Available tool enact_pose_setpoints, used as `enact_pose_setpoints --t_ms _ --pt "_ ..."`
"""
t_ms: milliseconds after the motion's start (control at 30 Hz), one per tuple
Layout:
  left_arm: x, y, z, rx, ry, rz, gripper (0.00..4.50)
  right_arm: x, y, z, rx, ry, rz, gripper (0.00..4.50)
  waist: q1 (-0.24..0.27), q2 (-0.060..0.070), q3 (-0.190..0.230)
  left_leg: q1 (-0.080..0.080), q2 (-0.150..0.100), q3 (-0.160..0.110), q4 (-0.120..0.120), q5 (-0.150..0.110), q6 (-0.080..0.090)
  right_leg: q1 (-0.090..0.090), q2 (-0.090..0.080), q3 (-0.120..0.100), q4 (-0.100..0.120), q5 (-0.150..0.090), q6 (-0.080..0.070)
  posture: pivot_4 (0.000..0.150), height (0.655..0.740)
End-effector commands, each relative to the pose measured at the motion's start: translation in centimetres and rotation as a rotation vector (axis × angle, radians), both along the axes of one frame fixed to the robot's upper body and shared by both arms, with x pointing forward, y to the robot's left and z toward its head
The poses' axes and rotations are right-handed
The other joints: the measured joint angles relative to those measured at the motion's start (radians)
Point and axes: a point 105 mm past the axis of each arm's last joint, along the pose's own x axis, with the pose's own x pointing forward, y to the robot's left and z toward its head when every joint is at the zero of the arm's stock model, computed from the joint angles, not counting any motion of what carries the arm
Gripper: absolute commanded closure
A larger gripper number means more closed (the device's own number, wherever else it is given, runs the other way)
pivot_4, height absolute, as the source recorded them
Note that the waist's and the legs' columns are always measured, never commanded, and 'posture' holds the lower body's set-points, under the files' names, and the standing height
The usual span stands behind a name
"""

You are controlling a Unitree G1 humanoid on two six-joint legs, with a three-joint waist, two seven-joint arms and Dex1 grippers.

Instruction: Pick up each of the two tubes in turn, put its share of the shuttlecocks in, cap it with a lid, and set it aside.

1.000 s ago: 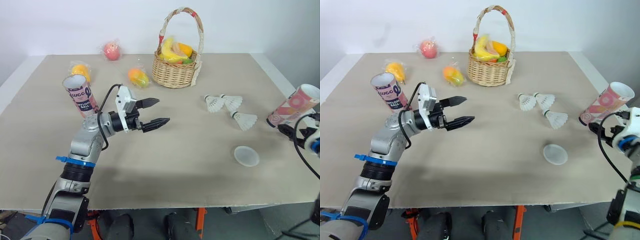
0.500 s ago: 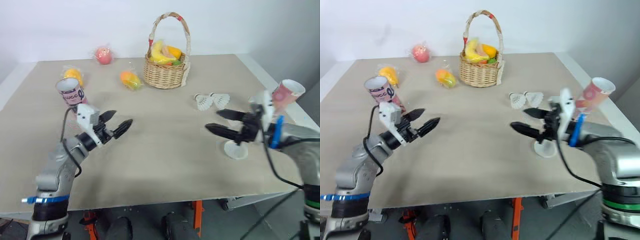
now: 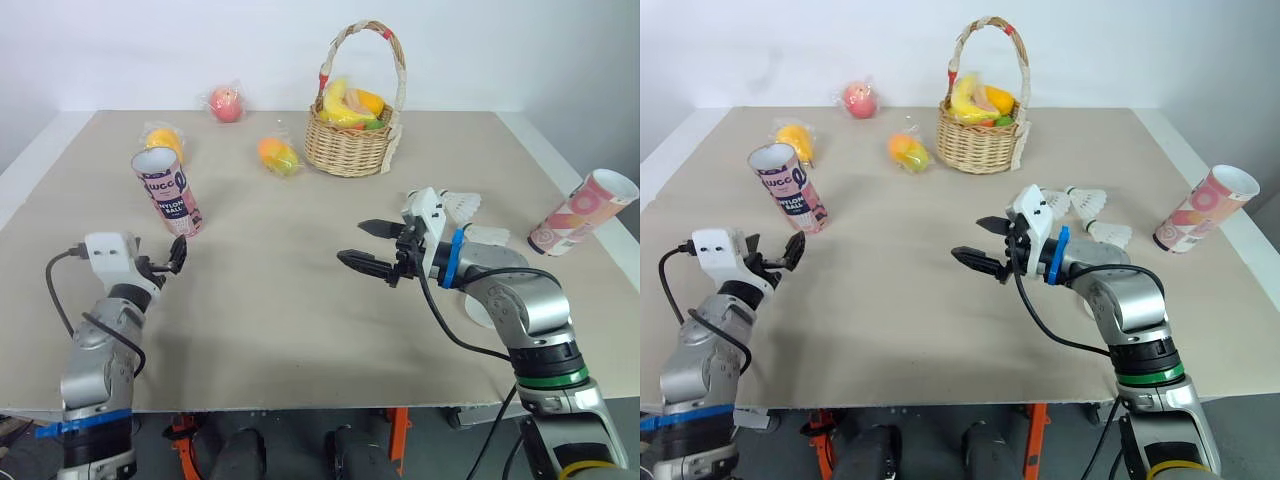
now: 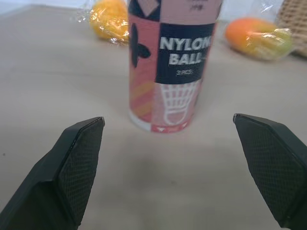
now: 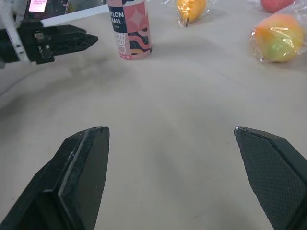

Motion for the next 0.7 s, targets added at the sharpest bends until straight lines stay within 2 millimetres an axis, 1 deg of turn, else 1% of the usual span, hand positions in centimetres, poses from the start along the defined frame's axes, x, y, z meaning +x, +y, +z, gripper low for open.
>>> enact_pose_setpoints --t_ms 33,233,400,500,700 --pt "1.3 1.0 1.0 0.057 -0.012 0.007 0.0 -0.3 0.5 1.9 0.014 -0.085 0.016 0.05 0.0 0.0 0.0 0.0 0.0 0.0 0.0 0.0 0.0 0.0 0.0 0.0 0.0 0.0 0.0 0.15 0.74" --pt "4.5 0.6 0.7 0.099 0.042 -0.073 0.0 -0.9 0.6 2.4 0.007 -0.124 0.007 0.05 0.0 0.0 0.0 -0.001 0.0 -0.002 0.0 0.001 0.0 0.0 0.001 -0.002 0.0 0.0 0.0 0.15 0.74" --pt "7.0 0.2 0.5 0.118 0.076 -0.121 0.0 -1.4 0.4 3.3 0.003 -0.16 0.0 0.05 0.0 0.0 0.0 -0.003 -0.001 -0.003 0.0 0.0 -0.001 -0.002 0.0 -0.003 0.0 0.002 -0.003 0.15 0.74" --pt "7.8 0.1 0.6 0.128 0.082 -0.141 0.0 -1.4 0.4 3.5 0.003 -0.168 -0.008 0.05 0.0 0.0 0.0 -0.004 -0.001 -0.003 -0.001 0.001 -0.001 -0.003 0.0 -0.003 0.0 0.002 -0.003 0.15 0.74" --pt "9.3 0.4 1.3 0.152 0.083 -0.134 0.0 -1.4 0.1 3.5 -0.005 -0.174 -0.022 0.05 0.0 0.0 0.0 -0.006 -0.001 -0.003 -0.001 0.001 -0.001 -0.006 0.0 -0.003 0.0 0.002 -0.003 0.15 0.74"
